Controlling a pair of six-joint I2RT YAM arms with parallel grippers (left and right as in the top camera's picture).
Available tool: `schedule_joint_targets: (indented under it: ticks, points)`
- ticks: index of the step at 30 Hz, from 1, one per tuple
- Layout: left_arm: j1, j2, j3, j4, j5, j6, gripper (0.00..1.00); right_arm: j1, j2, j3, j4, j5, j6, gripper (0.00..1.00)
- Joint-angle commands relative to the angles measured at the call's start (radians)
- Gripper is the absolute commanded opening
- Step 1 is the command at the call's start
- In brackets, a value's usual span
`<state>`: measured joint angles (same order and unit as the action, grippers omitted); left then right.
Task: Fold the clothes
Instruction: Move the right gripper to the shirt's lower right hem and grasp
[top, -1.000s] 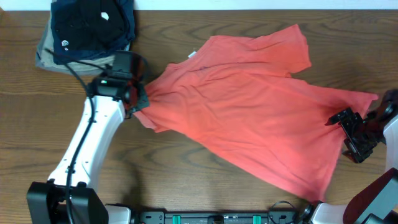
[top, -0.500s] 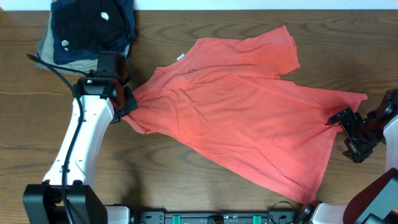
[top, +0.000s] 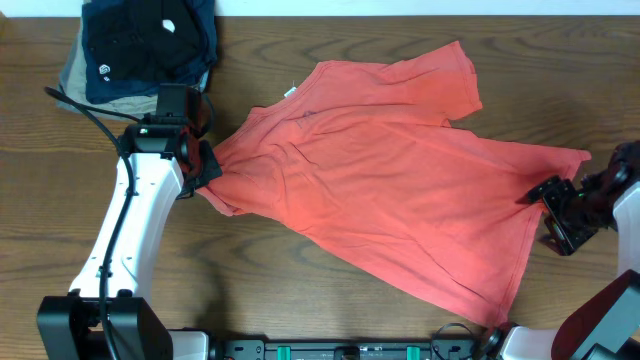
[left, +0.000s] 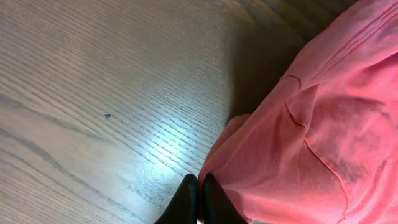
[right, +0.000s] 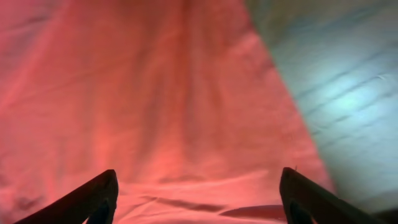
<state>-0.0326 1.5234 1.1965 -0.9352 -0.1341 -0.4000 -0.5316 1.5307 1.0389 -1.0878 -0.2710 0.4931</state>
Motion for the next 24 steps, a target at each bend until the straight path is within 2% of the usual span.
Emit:
schedule_joint_targets:
  ticks: [1, 5, 11, 19, 24]
  points:
    - [0.006, 0.006, -0.002, -0.003, -0.005, -0.006, 0.06, 0.028, -0.006, -0.045, -0.008, 0.167, 0.065, 0.83]
    - [0.006, 0.006, -0.002, -0.003, -0.005, -0.006, 0.07, 0.035, -0.006, -0.131, 0.057, 0.207, 0.122, 0.85]
    - [0.006, 0.006, -0.002, -0.003, -0.005, -0.006, 0.07, 0.035, -0.006, -0.242, 0.166, 0.158, 0.135, 0.84]
    - [0.006, 0.007, -0.002, -0.003, -0.005, -0.006, 0.07, 0.042, -0.005, -0.256, 0.203, 0.167, 0.130, 0.82]
    - [0.006, 0.007, -0.002, 0.000, -0.005, -0.006, 0.07, 0.100, -0.005, -0.256, 0.210, 0.167, 0.132, 0.82]
